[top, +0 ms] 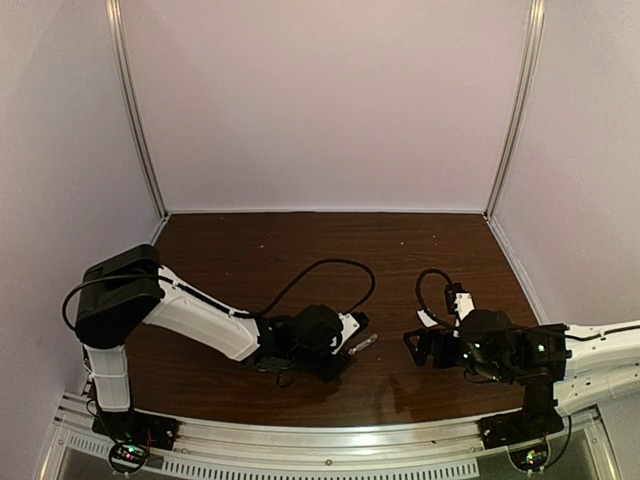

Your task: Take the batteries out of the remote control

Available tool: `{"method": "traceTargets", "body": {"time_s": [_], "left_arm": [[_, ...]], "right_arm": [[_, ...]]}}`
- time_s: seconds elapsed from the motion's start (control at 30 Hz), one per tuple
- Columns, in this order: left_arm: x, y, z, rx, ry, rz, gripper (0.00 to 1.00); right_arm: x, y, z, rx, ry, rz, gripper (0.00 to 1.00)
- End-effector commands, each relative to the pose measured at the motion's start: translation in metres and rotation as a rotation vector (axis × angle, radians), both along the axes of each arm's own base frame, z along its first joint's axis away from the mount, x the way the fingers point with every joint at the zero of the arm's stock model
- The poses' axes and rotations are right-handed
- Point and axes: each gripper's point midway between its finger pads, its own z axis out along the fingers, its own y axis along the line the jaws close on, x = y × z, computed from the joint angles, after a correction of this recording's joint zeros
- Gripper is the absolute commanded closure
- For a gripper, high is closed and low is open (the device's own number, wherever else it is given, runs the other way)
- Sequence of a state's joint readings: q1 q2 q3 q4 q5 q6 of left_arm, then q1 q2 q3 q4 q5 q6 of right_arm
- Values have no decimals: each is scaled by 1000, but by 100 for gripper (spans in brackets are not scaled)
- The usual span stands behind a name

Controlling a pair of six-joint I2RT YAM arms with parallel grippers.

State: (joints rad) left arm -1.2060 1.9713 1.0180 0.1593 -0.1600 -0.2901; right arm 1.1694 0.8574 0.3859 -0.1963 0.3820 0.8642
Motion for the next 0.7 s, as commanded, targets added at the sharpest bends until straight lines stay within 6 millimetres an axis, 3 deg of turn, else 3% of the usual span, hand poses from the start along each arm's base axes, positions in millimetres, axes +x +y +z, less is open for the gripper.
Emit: {"method": "traceTargets", "body": {"time_s": [0.0,0.17,0.3,0.67], "left_arm": [[0,-3,-5,15,2,11,99],[0,-3,5,0,-24,2,100],[-11,-7,30,-73,-43,-88,100],[-27,5,71,-192,-158,-208,100]], "right_arm": [[-3,-6,-5,-14,6,-2,0],[-6,4,0,16,5,44,0],[-15,27,11,71,7,162,0],[-29,59,42,190,-11,329,0]]}}
